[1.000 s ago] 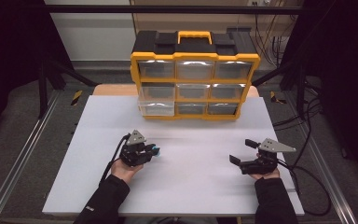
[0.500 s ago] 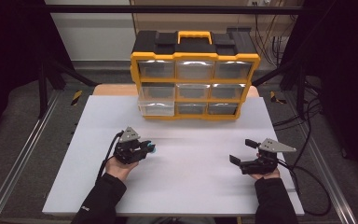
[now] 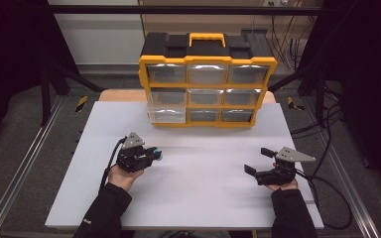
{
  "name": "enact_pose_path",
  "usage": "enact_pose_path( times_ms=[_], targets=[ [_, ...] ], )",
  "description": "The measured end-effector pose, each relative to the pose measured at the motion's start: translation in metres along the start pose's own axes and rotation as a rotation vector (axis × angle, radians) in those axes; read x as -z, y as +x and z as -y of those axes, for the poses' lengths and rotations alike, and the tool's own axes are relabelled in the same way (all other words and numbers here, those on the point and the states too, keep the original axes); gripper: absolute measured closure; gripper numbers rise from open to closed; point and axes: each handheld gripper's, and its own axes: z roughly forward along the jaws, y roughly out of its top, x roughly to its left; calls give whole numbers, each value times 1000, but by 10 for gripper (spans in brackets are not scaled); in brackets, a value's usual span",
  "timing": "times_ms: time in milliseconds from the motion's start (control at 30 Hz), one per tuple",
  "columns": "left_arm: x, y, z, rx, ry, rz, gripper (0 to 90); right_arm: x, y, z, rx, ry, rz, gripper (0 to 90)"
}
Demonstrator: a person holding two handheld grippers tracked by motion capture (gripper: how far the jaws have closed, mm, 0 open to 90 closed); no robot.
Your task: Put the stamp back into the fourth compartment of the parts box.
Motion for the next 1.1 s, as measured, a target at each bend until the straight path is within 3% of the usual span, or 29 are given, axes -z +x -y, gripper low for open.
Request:
enact_pose_path(
  times_ms=[1100],
  targets=[
    [30,6,-16,13,-34,-11,716,-1,0,0,-1,12,5,5]
  ],
)
